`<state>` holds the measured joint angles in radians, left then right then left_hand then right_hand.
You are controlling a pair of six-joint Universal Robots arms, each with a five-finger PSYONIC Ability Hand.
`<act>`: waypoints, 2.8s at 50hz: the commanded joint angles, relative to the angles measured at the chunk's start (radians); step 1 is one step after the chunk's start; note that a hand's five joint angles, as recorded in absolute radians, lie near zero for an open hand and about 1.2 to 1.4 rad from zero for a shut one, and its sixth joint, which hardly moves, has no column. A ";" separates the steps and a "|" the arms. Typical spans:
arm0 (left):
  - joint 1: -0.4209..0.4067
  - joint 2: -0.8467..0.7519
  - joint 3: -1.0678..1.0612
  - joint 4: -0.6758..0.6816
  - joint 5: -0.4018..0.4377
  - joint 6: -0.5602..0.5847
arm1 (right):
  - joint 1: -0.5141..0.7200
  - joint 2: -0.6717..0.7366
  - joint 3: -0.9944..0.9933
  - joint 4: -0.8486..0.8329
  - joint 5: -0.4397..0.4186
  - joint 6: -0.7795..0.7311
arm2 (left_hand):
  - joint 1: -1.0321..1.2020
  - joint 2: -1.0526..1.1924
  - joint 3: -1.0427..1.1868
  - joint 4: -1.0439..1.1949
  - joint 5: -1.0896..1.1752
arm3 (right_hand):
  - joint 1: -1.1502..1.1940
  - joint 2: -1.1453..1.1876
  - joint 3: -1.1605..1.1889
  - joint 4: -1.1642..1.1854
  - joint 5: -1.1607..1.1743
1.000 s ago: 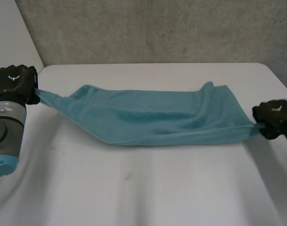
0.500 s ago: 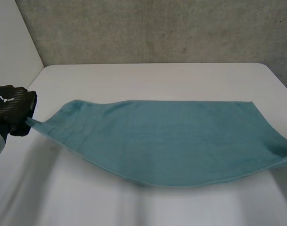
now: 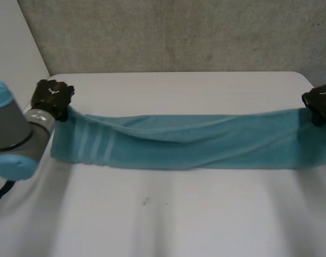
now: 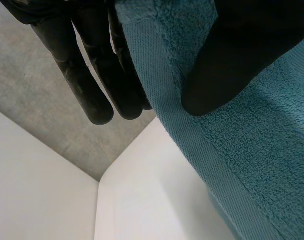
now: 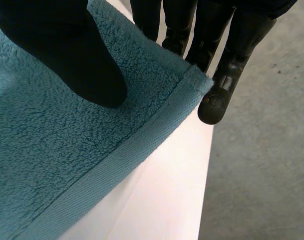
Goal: Fold the laundry
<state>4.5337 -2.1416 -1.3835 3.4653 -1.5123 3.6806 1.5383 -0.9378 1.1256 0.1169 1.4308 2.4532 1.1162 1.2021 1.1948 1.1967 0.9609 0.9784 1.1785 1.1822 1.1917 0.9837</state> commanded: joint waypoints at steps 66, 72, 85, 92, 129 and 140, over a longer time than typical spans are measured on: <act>-0.097 0.239 -0.381 0.144 -0.072 -0.321 | -0.150 -0.016 0.338 -0.246 -0.245 0.222 | -0.894 -0.980 -0.972 -0.974 -0.913 | -0.209 -0.409 -0.413 -0.423 -0.389; -0.099 0.238 -0.381 0.144 -0.072 -0.321 | -0.150 0.011 0.330 -0.246 -0.243 0.184 | -0.894 -0.980 -0.972 -0.974 -0.913 | -0.209 -0.409 -0.413 -0.423 -0.389; -0.099 0.235 -0.381 0.146 -0.072 -0.321 | -0.165 0.022 0.321 -0.238 -0.237 0.148 | -0.894 -0.980 -0.972 -0.974 -0.913 | -0.212 -0.412 -0.416 -0.426 -0.392; -0.099 0.235 -0.382 0.149 -0.072 -0.320 | -0.173 0.042 0.310 -0.238 -0.237 0.147 | -0.894 -0.980 -0.972 -0.974 -0.913 | 0.051 -0.149 -0.153 -0.162 -0.129; -0.104 0.250 -0.393 0.149 -0.077 -0.320 | -0.226 -0.018 0.069 -0.144 -0.009 0.122 | -0.897 -0.983 -0.975 -0.977 -0.916 | 0.418 0.218 0.214 0.205 0.238; -0.097 0.253 -0.393 0.150 -0.077 -0.318 | 0.293 -0.068 -0.058 -0.213 -0.047 0.171 | -0.897 -0.983 -0.975 -0.977 -0.916 | 0.418 0.218 0.214 0.205 0.238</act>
<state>4.4328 -1.8899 -1.7765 3.6153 -1.5893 3.3613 1.5753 -1.0025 1.1419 -0.0601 1.3943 2.6169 0.2035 0.2078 0.2172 0.2073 0.0471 0.9487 1.1784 1.1826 1.1913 0.9815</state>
